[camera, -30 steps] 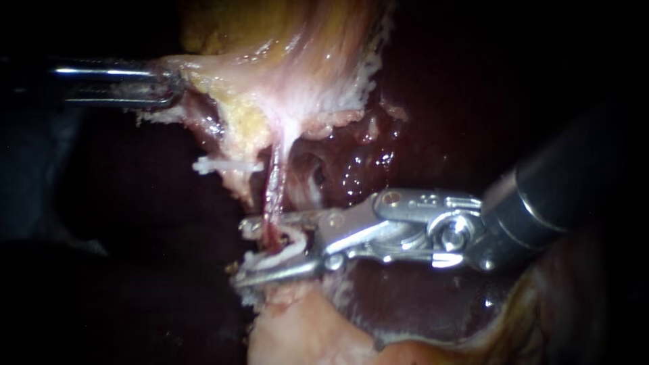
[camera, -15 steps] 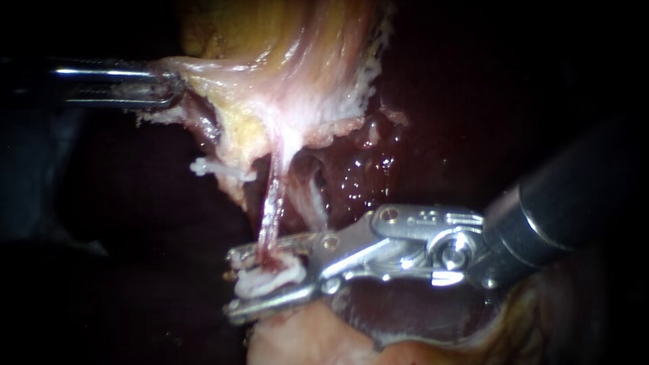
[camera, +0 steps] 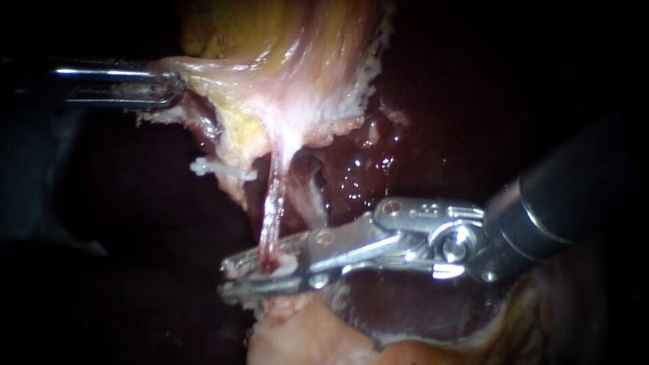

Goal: Clipping second clip right tube

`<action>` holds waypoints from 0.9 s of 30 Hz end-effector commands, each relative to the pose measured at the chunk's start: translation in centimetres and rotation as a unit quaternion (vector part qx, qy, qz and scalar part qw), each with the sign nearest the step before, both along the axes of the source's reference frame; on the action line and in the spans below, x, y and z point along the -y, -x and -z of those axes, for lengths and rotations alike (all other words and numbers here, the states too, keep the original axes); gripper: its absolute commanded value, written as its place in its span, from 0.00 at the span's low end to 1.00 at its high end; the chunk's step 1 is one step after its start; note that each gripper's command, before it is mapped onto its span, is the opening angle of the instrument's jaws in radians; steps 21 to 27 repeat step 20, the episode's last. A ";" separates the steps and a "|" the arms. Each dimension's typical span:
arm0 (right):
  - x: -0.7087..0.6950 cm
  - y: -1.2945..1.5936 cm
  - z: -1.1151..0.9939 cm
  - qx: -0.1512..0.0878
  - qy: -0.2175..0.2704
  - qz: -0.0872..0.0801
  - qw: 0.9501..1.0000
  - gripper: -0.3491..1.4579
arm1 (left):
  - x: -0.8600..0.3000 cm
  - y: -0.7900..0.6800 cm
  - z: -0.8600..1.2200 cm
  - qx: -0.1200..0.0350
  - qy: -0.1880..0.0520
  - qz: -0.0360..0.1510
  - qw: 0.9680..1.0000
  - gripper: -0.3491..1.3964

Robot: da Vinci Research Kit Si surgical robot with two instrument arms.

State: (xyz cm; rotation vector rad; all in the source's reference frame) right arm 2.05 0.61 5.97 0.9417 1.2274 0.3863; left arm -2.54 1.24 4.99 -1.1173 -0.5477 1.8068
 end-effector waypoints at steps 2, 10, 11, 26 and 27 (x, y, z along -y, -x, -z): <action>-0.02 0.00 0.00 -0.002 0.002 0.001 1.000 0.02 | 0.00 0.00 0.00 0.000 0.000 0.000 1.000 0.00; -0.04 0.06 -0.04 0.000 -0.004 0.002 1.000 0.00 | 0.00 0.00 0.00 0.000 0.000 0.000 1.000 0.00; -0.04 0.07 -0.04 0.000 -0.004 0.002 1.000 0.00 | 0.00 0.00 0.00 0.000 0.000 0.000 1.000 0.00; -0.04 0.07 -0.06 0.000 -0.003 0.003 1.000 0.00 | 0.00 0.00 0.00 0.000 0.000 0.000 1.000 0.00; -0.04 0.07 -0.06 0.000 -0.003 0.003 1.000 0.00 | 0.00 0.00 0.00 0.000 0.000 0.000 1.000 0.00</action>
